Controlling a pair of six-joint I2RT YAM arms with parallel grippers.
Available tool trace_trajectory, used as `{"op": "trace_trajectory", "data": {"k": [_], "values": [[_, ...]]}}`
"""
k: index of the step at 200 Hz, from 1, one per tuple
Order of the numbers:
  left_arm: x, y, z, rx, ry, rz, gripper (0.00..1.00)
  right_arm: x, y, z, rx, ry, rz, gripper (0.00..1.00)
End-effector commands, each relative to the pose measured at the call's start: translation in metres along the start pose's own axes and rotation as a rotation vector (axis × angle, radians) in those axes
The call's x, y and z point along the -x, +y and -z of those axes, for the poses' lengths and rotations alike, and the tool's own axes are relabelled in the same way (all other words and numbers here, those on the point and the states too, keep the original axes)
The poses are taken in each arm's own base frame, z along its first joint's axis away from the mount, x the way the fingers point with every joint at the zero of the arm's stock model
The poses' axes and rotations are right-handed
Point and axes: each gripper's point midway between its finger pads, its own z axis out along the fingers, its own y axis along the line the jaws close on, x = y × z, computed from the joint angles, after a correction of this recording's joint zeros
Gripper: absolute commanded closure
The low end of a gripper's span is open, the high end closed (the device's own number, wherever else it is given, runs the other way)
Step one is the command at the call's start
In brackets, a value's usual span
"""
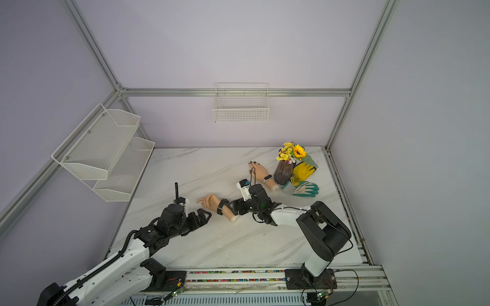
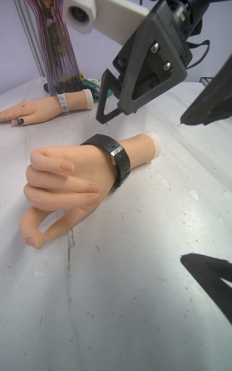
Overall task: Take off the watch
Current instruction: Move the hand to the center of the board, then adjust the hand at the center of the board.
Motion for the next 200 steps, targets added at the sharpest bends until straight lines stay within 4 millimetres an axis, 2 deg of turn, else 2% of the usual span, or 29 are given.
{"op": "trace_trajectory", "data": {"k": [1,20,49,89,116,156,200], "values": [[0.012,-0.003,0.004,0.006,-0.049,-0.02,0.0,0.005,0.011,0.004,-0.052,-0.071,0.077,0.18],[0.009,0.001,0.001,0.016,-0.043,-0.014,0.0,-0.004,0.015,-0.006,-0.077,-0.059,0.097,0.18],[0.007,0.0,-0.001,-0.003,-0.037,0.002,0.0,-0.021,0.009,-0.023,-0.091,-0.019,0.088,0.21],[0.002,0.023,-0.013,0.071,-0.039,-0.001,0.0,-0.045,0.003,-0.037,-0.075,0.043,0.062,0.41],[-0.002,0.025,-0.022,0.071,-0.022,0.017,0.0,-0.058,0.005,-0.043,-0.04,0.084,0.038,0.56],[0.005,0.02,-0.029,0.053,-0.029,0.016,0.0,-0.072,0.025,-0.044,0.096,0.137,-0.009,0.76],[0.02,0.019,-0.027,0.008,-0.033,0.097,0.05,-0.083,0.046,-0.04,0.226,0.199,-0.152,0.8]]}}
